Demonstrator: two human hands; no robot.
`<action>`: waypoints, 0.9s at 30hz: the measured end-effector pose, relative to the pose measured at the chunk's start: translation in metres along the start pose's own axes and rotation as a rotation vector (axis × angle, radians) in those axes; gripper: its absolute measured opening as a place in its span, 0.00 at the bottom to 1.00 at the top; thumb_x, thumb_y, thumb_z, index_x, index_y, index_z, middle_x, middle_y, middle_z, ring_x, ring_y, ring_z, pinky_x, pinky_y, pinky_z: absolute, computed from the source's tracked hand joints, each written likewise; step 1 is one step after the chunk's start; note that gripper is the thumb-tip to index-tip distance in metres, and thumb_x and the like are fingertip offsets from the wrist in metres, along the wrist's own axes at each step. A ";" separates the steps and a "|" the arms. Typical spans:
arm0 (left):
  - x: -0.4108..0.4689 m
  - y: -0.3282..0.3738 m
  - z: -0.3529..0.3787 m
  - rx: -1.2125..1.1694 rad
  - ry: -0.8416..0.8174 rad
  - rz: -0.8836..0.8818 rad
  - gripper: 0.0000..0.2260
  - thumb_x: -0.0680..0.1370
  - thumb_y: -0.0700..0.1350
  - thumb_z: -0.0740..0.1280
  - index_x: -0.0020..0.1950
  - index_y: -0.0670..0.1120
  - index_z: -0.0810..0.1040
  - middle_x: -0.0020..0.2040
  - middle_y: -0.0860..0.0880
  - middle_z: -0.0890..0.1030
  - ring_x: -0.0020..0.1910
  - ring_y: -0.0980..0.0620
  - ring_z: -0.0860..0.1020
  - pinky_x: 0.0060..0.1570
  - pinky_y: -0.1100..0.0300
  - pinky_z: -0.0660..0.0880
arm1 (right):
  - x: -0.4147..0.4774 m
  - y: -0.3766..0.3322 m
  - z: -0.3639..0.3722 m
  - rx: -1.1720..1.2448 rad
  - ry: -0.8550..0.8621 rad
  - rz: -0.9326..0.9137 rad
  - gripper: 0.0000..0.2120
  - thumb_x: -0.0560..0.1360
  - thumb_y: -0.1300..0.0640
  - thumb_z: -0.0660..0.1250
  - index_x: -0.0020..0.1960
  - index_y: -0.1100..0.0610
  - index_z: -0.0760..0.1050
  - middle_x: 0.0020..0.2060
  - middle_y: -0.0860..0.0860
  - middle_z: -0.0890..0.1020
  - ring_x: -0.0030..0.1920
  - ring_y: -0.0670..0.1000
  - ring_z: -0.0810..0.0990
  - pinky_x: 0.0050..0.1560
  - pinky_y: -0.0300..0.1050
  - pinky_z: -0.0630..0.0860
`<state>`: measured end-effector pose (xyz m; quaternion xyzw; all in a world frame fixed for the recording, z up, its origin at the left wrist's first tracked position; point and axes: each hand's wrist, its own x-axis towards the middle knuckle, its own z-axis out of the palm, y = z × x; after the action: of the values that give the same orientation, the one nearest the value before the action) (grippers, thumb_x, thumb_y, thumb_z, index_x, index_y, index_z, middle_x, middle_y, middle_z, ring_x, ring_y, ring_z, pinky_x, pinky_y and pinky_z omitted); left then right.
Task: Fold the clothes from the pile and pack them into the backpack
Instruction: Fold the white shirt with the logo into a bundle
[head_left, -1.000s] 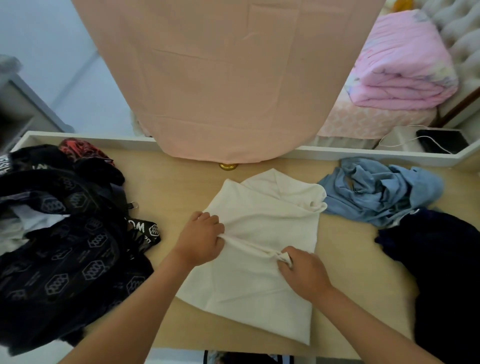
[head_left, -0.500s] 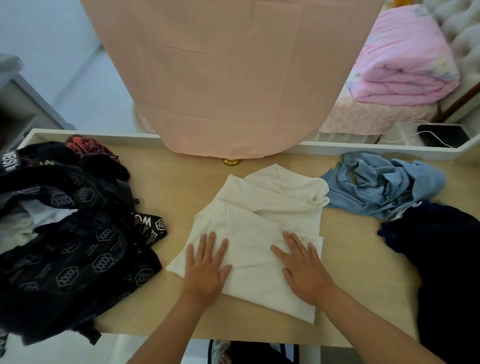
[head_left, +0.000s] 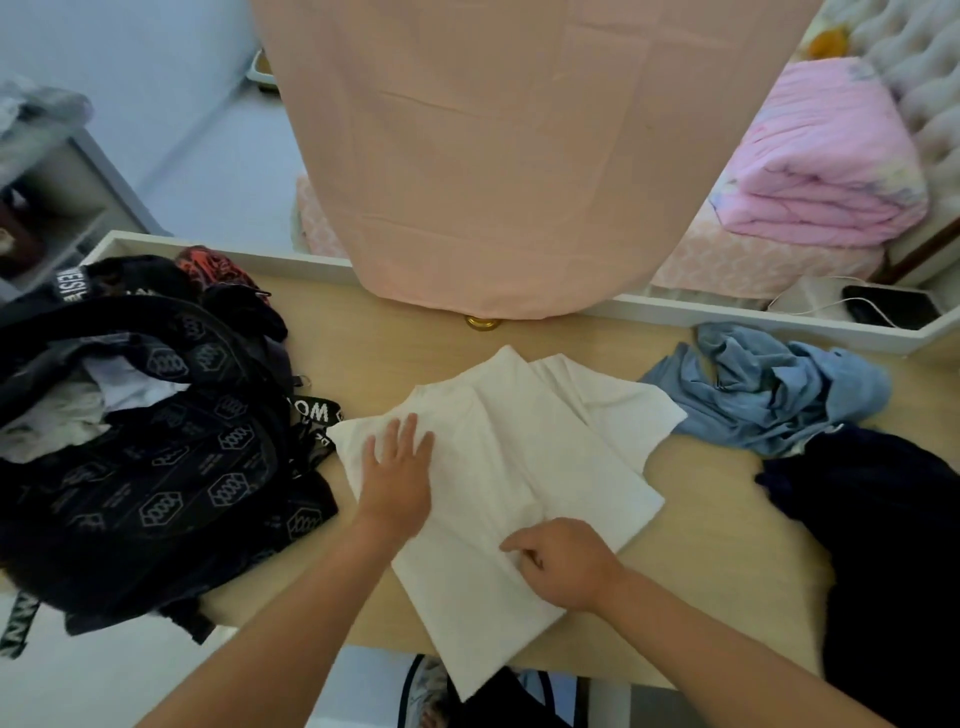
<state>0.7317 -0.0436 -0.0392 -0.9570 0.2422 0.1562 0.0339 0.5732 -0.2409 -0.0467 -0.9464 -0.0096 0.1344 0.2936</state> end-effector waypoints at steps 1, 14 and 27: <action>-0.011 0.014 0.006 -0.125 0.029 -0.003 0.30 0.77 0.45 0.53 0.80 0.50 0.53 0.80 0.44 0.49 0.78 0.42 0.50 0.73 0.41 0.53 | 0.002 0.002 0.001 0.001 0.118 -0.014 0.17 0.75 0.53 0.59 0.57 0.50 0.84 0.46 0.47 0.85 0.41 0.42 0.80 0.45 0.33 0.72; -0.005 0.023 0.018 -0.148 0.314 0.214 0.18 0.72 0.63 0.57 0.41 0.55 0.82 0.43 0.53 0.75 0.44 0.48 0.74 0.56 0.50 0.66 | -0.023 0.031 -0.015 -0.181 0.038 0.329 0.23 0.77 0.40 0.55 0.66 0.48 0.75 0.55 0.49 0.76 0.46 0.52 0.80 0.45 0.46 0.76; 0.097 0.172 -0.038 -0.276 0.021 0.512 0.16 0.81 0.46 0.59 0.68 0.49 0.71 0.64 0.49 0.74 0.60 0.47 0.72 0.56 0.51 0.72 | 0.033 0.118 -0.109 0.806 0.686 1.136 0.28 0.72 0.56 0.76 0.67 0.59 0.68 0.59 0.56 0.79 0.55 0.58 0.79 0.50 0.47 0.72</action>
<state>0.7416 -0.2448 -0.0322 -0.8618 0.4529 0.1810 -0.1397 0.6265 -0.3953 -0.0343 -0.6147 0.6183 -0.0430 0.4878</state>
